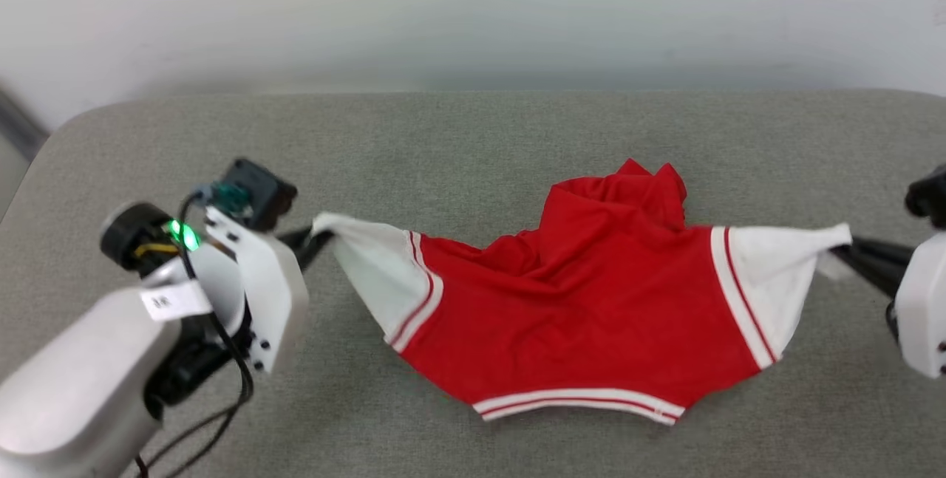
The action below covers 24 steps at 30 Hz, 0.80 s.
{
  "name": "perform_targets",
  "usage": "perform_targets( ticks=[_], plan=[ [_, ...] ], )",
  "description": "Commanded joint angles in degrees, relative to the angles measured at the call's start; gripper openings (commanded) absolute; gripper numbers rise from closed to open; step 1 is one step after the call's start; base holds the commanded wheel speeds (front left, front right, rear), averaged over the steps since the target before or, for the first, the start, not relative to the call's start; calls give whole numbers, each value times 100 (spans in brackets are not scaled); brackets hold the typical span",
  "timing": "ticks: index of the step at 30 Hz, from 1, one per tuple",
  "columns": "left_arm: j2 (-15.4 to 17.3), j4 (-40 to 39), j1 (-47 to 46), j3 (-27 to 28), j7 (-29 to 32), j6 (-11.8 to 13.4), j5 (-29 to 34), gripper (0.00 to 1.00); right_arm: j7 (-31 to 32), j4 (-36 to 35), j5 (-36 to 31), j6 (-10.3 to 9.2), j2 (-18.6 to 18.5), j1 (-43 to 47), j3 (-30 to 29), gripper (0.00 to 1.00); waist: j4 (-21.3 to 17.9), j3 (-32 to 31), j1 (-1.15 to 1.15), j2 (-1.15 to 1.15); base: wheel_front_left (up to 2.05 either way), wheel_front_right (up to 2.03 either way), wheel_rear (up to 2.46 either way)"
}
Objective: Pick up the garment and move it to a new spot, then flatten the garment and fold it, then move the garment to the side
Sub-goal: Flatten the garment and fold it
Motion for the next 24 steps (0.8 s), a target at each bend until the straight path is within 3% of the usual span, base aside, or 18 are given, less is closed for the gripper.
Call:
perform_targets(
  ticks=[1,5,11,17,24],
  plan=[
    [43,-88,-124,74,-20,43,-5,0,-10,-108,-23,-2,-56,-21,-99,0,-28,-24,0,0,0,0,0],
    [119,-402,-535,364,-30,159,-6,0,58,-522,-94,-3,-113,-244,-644,0,-56,19,0,0,0,0,0],
    [-161,-263,-1579,702,2,142,42,0,424,-653,-388,-2,96,-1033,-1342,0,-59,410,0,0,0,0,0],
    [-620,399,-2985,928,-74,39,237,0,769,-125,-970,-2,575,-2607,-1549,0,-86,1013,0,0,0,0,0],
    [-922,1414,-4791,1203,-327,-108,570,0,825,827,-1686,-3,1108,-4598,-1503,0,-85,1673,0,0,0,0,0]
  ],
)
